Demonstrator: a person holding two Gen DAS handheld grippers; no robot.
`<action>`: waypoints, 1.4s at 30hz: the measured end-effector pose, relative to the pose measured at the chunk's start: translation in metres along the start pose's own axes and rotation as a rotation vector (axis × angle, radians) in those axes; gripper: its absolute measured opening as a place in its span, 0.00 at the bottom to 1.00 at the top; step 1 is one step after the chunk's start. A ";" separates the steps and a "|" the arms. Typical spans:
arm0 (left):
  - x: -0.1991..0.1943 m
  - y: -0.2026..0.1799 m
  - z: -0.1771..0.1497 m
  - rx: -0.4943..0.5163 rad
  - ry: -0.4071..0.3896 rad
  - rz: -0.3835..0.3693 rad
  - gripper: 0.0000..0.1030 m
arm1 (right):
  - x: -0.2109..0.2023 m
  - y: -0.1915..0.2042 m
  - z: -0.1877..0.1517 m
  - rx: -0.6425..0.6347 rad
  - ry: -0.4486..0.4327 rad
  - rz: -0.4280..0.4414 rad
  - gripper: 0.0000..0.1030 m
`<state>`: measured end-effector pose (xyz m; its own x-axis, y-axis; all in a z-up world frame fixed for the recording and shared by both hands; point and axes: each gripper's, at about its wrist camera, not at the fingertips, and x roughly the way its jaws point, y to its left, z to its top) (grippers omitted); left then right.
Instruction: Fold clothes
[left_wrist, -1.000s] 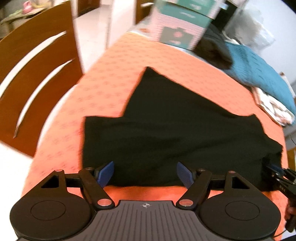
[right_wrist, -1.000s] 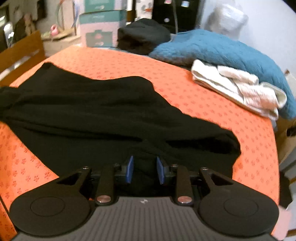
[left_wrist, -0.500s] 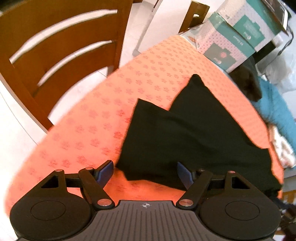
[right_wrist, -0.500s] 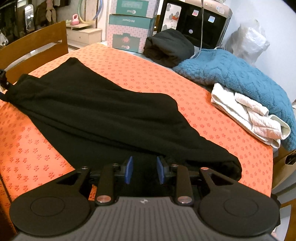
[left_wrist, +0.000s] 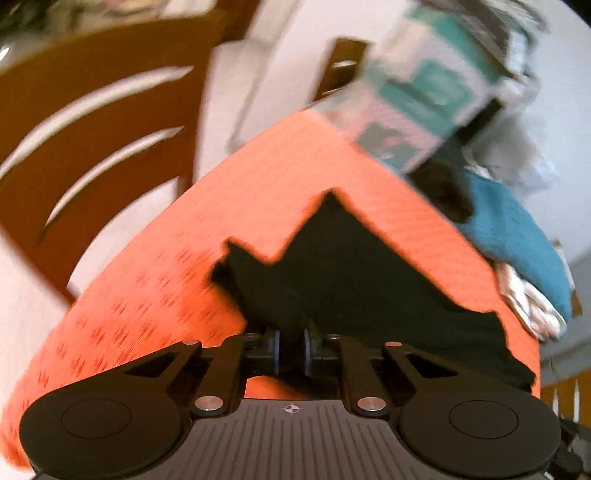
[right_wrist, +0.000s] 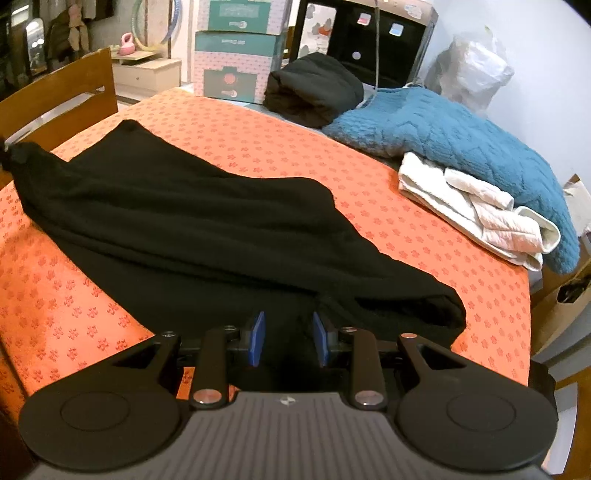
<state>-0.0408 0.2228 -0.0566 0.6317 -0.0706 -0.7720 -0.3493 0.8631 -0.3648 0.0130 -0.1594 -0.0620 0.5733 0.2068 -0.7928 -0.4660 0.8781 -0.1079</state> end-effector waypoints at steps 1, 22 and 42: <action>0.001 -0.013 0.002 0.048 -0.004 -0.016 0.13 | -0.001 -0.001 0.000 0.005 -0.002 -0.001 0.32; 0.077 -0.203 -0.071 0.805 0.234 -0.318 0.32 | -0.010 -0.041 0.001 0.322 -0.033 0.089 0.32; 0.053 -0.091 -0.011 0.324 0.192 -0.273 0.55 | 0.039 0.031 0.037 0.264 0.008 0.422 0.33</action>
<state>0.0170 0.1354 -0.0704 0.5201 -0.3815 -0.7641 0.0655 0.9099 -0.4097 0.0460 -0.1083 -0.0746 0.3655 0.5656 -0.7392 -0.4696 0.7978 0.3782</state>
